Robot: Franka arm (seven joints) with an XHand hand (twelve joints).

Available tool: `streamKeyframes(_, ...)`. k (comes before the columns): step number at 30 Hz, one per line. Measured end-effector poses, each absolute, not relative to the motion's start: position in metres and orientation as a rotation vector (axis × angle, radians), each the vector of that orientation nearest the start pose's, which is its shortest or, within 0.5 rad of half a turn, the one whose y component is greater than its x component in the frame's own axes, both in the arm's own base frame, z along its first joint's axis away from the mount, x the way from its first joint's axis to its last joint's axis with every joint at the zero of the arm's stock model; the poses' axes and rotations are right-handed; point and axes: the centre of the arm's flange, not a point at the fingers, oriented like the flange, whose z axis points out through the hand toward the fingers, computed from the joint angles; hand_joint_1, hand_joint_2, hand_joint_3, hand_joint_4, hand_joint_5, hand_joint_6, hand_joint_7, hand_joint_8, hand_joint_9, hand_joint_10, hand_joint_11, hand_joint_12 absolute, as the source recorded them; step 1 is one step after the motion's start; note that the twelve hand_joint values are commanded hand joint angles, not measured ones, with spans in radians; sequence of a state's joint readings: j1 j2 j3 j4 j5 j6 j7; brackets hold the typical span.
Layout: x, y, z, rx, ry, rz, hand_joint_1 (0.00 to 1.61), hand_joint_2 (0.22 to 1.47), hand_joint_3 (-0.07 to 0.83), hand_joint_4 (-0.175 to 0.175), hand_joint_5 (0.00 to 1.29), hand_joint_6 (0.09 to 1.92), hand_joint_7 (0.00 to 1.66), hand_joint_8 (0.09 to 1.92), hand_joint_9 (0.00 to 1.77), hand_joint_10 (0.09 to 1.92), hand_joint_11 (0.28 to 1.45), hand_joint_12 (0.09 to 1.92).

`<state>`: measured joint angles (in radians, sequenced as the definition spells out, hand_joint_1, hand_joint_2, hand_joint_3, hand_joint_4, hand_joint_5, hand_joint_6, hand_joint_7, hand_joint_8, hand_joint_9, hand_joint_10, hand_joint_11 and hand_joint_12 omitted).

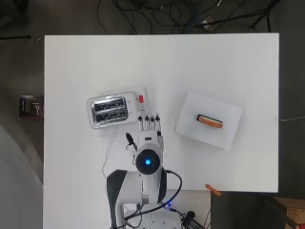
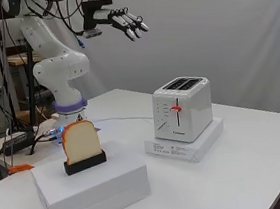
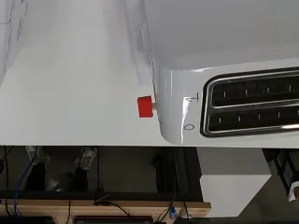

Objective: Teleoperate dual arm-hand system to toast a bread

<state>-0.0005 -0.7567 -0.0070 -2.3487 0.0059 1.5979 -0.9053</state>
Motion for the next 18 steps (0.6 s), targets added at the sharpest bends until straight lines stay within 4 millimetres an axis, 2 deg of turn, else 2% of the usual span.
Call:
streamKeyframes(3,0.342,-0.01,0.569,-2.796,-1.336,0.026,0.32,1.12,-0.001,-0.039,0.31,0.09,0.46,0.09,0.54,0.09,0.4,0.09)
streamKeyframes(6,0.364,-0.028,0.554,-2.778,-1.274,0.084,0.31,1.12,-0.003,-0.058,0.31,0.09,0.47,0.09,0.55,0.09,0.4,0.09)
streamKeyframes(11,0.385,-0.088,0.544,-2.781,-1.118,0.137,0.26,1.11,-0.002,-0.067,0.3,0.09,0.46,0.09,0.57,0.09,0.4,0.09)
streamKeyframes(15,0.399,-0.145,0.525,-2.773,-1.012,0.206,0.26,1.08,-0.012,-0.057,0.28,0.09,0.41,0.09,0.52,0.09,0.4,0.09)
streamKeyframes(18,0.408,-0.174,0.514,-2.758,-0.98,0.296,0.26,1.03,-0.022,-0.059,0.26,0.09,0.37,0.09,0.49,0.09,0.4,0.09)
